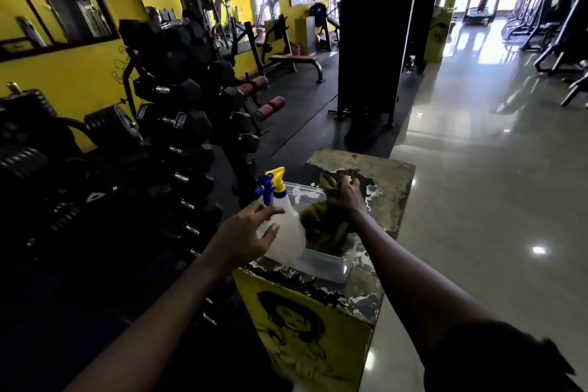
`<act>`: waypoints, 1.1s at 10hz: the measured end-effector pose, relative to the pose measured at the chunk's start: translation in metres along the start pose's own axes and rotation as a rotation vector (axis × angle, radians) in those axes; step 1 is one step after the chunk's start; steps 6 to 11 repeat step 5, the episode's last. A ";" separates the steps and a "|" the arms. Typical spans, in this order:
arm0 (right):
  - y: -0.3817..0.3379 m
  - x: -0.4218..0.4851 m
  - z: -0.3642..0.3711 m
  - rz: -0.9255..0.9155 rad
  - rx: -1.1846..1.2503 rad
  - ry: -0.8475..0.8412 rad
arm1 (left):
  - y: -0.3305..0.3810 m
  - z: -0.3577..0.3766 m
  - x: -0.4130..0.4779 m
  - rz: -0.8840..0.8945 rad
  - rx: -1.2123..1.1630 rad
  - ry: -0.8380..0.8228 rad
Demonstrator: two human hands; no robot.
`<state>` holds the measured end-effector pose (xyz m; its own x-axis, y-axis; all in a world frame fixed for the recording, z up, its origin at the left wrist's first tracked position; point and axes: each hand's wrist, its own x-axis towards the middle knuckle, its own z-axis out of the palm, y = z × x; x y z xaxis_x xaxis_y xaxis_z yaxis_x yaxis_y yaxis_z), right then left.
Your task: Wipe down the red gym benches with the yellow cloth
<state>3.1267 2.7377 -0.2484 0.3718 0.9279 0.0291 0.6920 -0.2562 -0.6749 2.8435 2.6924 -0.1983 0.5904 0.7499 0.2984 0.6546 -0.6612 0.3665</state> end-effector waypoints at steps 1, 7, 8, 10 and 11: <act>0.017 0.004 0.007 0.002 -0.125 -0.064 | 0.000 0.011 0.000 0.027 -0.025 -0.060; 0.026 -0.013 0.018 -0.338 -0.752 -0.316 | 0.023 0.045 0.038 0.158 -0.198 -0.127; 0.026 -0.013 0.018 -0.338 -0.752 -0.316 | 0.023 0.045 0.038 0.158 -0.198 -0.127; 0.026 -0.013 0.018 -0.338 -0.752 -0.316 | 0.023 0.045 0.038 0.158 -0.198 -0.127; 0.026 -0.013 0.018 -0.338 -0.752 -0.316 | 0.023 0.045 0.038 0.158 -0.198 -0.127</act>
